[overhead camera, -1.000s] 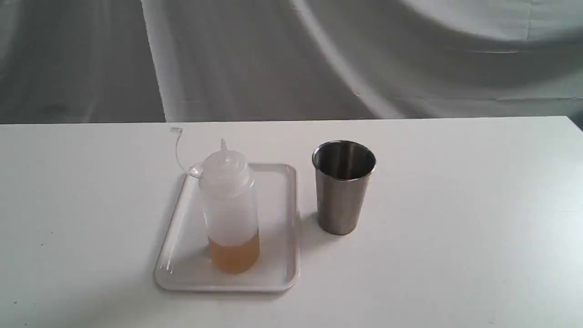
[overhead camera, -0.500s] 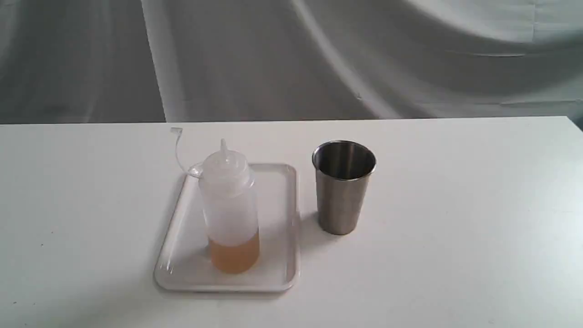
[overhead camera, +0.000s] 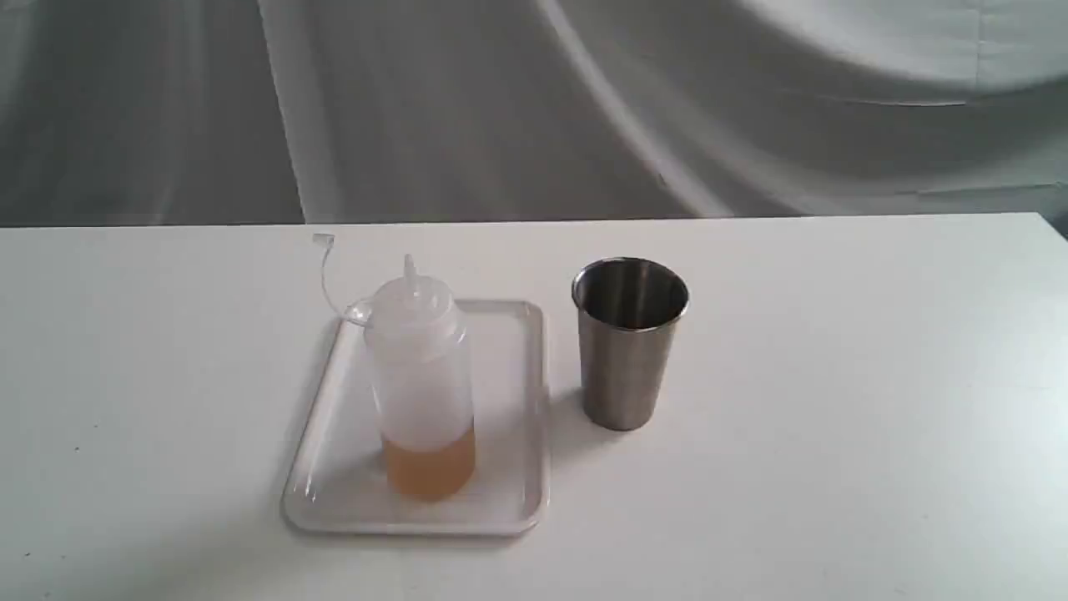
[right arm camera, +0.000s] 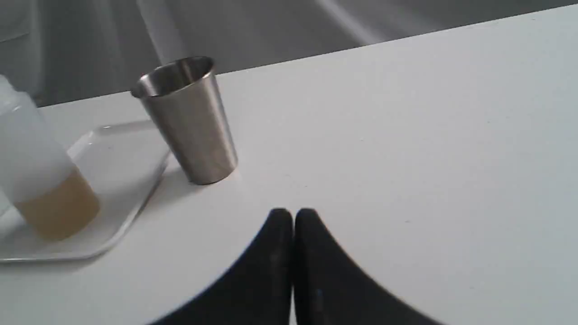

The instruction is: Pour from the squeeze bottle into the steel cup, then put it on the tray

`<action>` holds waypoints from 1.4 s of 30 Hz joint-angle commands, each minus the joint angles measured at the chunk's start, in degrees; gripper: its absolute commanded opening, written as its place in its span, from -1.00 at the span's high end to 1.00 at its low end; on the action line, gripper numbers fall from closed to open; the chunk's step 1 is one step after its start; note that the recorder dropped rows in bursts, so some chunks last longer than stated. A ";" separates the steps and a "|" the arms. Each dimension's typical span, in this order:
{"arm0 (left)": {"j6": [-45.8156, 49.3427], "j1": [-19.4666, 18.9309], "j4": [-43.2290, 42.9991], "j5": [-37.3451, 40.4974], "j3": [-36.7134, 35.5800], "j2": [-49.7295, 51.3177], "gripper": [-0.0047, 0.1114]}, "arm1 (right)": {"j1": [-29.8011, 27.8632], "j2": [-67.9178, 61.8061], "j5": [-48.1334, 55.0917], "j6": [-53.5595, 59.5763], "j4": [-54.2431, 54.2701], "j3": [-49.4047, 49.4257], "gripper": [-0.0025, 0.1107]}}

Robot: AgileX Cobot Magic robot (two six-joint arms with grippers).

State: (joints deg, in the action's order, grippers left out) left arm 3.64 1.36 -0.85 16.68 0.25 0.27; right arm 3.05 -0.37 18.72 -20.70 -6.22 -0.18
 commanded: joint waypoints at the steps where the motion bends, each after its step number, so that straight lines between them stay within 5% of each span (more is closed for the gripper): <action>1: -0.15 0.29 -0.15 -0.41 -0.25 -0.27 0.78 | -2.85 0.37 0.15 0.35 0.50 0.18 0.96; 25: -0.15 0.29 -0.15 -0.41 -0.25 -0.27 0.78 | -11.42 0.37 0.15 0.35 0.50 0.18 0.96; 42: -0.15 0.29 -0.15 -0.41 -0.25 -0.27 0.78 | -11.61 0.37 0.15 0.35 0.50 0.18 0.96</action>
State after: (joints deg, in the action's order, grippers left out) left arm 3.64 1.36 -0.85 16.68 0.25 0.27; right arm -8.13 -0.37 18.76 -20.70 -5.96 -0.18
